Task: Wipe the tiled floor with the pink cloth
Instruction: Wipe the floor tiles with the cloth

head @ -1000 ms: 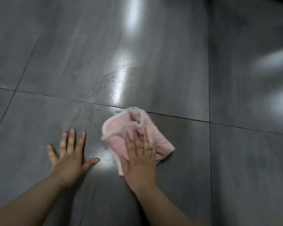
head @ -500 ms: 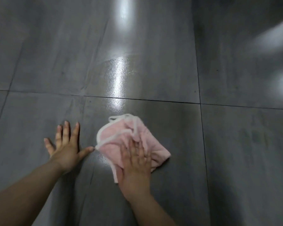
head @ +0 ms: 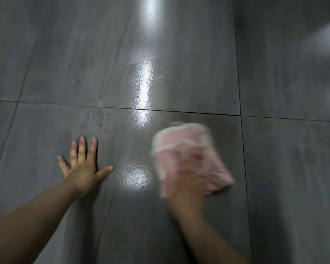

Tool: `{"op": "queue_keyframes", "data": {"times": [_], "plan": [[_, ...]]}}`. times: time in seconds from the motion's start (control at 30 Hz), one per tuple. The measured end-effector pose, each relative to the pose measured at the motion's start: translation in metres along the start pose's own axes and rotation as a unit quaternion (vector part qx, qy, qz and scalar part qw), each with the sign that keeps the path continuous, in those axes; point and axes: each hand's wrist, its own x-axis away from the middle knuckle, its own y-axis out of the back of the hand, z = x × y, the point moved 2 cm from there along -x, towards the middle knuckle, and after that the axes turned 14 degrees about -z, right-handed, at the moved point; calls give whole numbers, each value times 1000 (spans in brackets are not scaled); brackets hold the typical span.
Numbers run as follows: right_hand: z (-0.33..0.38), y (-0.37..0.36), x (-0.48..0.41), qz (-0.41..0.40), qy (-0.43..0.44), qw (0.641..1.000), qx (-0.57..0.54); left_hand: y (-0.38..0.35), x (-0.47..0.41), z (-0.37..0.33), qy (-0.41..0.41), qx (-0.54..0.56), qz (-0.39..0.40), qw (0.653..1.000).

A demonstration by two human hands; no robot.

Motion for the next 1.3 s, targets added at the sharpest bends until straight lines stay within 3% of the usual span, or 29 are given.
{"op": "queue_keyframes", "data": {"times": [0.07,0.17,0.23,0.33,0.47,0.6,0.67,0.73,0.83,0.9,1.03,1.13,1.23,1.3], "plan": [[39,-3,27,39,163,984,-67,-1,0,1,-2,-2,-3,1000],[7,-9,17,74,231,967,-83,-2,0,2,-4,1,-9,1000],[-45,-9,-6,68,209,975,-41,-2,0,2,-7,2,-11,1000],[-112,7,-37,79,84,993,-11,-3,0,2,-5,9,-26,1000],[-98,19,-42,119,-29,991,-45,0,1,0,0,0,2,1000],[-101,36,-54,142,32,977,-153,8,8,-10,-24,15,-49,998],[-119,51,-56,98,70,983,-139,11,20,-36,-148,36,-140,978],[-130,63,-45,15,136,986,-95,7,38,-83,-355,53,-192,913],[-136,62,-11,34,245,968,-37,-6,63,-156,-581,24,-165,797],[-131,53,3,59,245,968,16,-17,68,-185,-635,-13,-124,762],[-119,46,-11,-10,135,990,-29,-39,66,-202,-630,-82,-101,766],[-121,59,-22,-5,-23,986,-166,-38,70,-211,-607,-72,-138,780],[-130,92,-40,33,-218,923,-315,-21,66,-215,-575,4,-169,801],[-139,118,-57,84,-275,869,-402,2,62,-213,-515,82,-149,840]]}}
